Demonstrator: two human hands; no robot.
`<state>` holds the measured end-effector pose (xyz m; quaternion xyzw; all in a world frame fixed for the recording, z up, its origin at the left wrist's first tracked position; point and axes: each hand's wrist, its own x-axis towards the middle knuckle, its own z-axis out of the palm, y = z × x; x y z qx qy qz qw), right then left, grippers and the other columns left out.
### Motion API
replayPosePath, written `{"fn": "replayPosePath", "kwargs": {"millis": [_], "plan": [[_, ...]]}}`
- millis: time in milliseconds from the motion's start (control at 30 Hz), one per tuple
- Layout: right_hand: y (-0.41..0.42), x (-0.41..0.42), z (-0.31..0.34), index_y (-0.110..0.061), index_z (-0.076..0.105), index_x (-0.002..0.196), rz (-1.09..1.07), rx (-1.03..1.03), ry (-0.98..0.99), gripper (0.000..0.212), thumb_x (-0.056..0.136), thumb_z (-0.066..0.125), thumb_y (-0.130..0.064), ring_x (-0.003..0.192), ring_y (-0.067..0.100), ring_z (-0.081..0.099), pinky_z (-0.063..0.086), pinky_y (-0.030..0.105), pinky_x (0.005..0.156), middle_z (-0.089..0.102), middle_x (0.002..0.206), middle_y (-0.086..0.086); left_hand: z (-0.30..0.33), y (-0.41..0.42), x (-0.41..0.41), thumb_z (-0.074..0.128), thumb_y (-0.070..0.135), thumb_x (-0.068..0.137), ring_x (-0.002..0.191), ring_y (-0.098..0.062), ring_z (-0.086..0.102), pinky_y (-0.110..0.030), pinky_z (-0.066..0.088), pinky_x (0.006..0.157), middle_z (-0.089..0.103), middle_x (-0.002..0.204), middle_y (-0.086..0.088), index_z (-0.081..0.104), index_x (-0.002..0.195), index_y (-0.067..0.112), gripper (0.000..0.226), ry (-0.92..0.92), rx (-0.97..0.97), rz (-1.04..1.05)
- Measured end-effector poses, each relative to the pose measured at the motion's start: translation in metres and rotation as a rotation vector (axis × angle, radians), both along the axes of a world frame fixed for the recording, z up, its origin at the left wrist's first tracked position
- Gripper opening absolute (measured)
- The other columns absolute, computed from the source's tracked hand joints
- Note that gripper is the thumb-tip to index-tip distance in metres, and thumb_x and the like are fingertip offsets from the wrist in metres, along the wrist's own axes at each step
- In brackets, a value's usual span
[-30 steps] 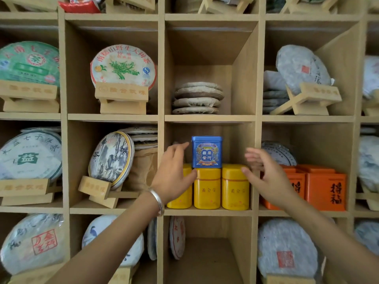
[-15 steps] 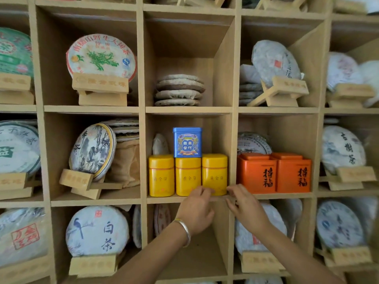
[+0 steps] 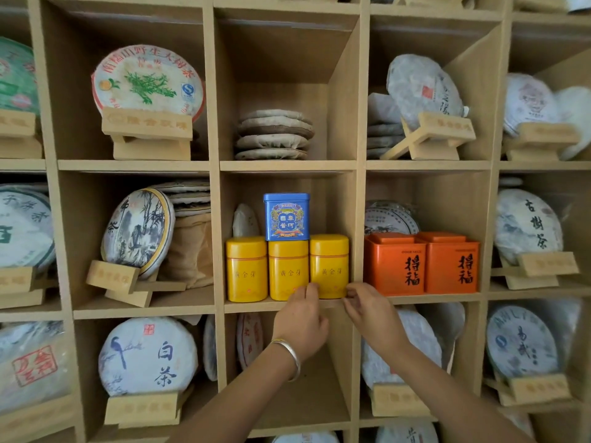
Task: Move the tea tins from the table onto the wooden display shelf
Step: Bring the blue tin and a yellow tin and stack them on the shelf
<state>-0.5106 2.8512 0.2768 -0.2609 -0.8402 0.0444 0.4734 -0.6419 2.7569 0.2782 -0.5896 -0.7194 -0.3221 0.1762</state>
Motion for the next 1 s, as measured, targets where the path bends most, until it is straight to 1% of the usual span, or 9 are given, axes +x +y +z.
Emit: {"fn": "replayPosePath", "kwargs": {"millis": [133, 233, 433, 667, 867, 1000], "plan": [[-0.004, -0.0024, -0.0022, -0.01, 0.063, 0.113, -0.046, 0.009, 0.008, 0.024, 0.091, 0.062, -0.017, 0.087, 0.019, 0.066, 0.054, 0.038, 0.07, 0.067, 0.101, 0.006, -0.0028, -0.0006, 0.0033, 0.051, 0.03, 0.087, 0.107, -0.021, 0.057, -0.034, 0.052, 0.081, 0.053, 0.127, -0.003, 0.03, 0.141, 0.019, 0.06, -0.042, 0.004, 0.01], [-0.0061, -0.0055, -0.0031, -0.011, 0.062, 0.113, -0.071, 0.016, 0.016, 0.024, 0.091, 0.062, -0.017, 0.085, 0.02, 0.065, 0.054, 0.037, 0.068, 0.067, 0.1, 0.006, -0.0034, -0.0002, 0.0051, 0.052, 0.03, 0.086, 0.109, -0.022, 0.057, -0.036, 0.054, 0.081, 0.052, 0.13, -0.003, 0.03, 0.141, 0.018, 0.06, -0.058, 0.011, -0.004], [-0.0034, -0.0047, -0.0044, -0.011, 0.061, 0.117, -0.082, 0.015, -0.012, 0.026, 0.092, 0.059, -0.017, 0.09, 0.021, 0.065, 0.054, 0.037, 0.072, 0.066, 0.107, 0.006, -0.0048, 0.0, 0.0042, 0.053, 0.03, 0.085, 0.112, -0.022, 0.055, -0.034, 0.053, 0.081, 0.044, 0.135, -0.002, 0.029, 0.142, 0.019, 0.063, -0.033, -0.013, -0.014], [-0.0032, -0.0046, -0.0042, -0.014, 0.058, 0.122, -0.116, 0.019, -0.064, 0.029, 0.095, 0.055, -0.02, 0.094, 0.018, 0.063, 0.054, 0.035, 0.074, 0.064, 0.111, 0.004, -0.0059, 0.0002, 0.0055, 0.054, 0.029, 0.085, 0.11, -0.02, 0.055, -0.03, 0.051, 0.079, 0.04, 0.135, -0.002, 0.027, 0.143, 0.019, 0.064, -0.001, -0.025, -0.023], [-0.004, -0.0037, -0.0022, -0.014, 0.058, 0.121, -0.112, 0.025, -0.079, 0.027, 0.094, 0.055, -0.018, 0.092, 0.018, 0.063, 0.054, 0.036, 0.074, 0.064, 0.109, 0.004, -0.0045, -0.001, 0.0053, 0.054, 0.029, 0.085, 0.111, -0.021, 0.055, -0.032, 0.053, 0.081, 0.041, 0.136, -0.002, 0.028, 0.142, 0.02, 0.064, -0.001, -0.034, -0.027], [-0.0078, -0.0003, -0.0025, -0.013, 0.06, 0.116, -0.12, 0.041, -0.058, 0.024, 0.093, 0.057, -0.018, 0.085, 0.017, 0.063, 0.054, 0.034, 0.067, 0.063, 0.107, 0.003, -0.0058, -0.0033, 0.0033, 0.054, 0.03, 0.085, 0.111, -0.019, 0.055, -0.032, 0.054, 0.08, 0.043, 0.135, 0.0, 0.029, 0.142, 0.021, 0.063, -0.01, -0.018, -0.02]]}}
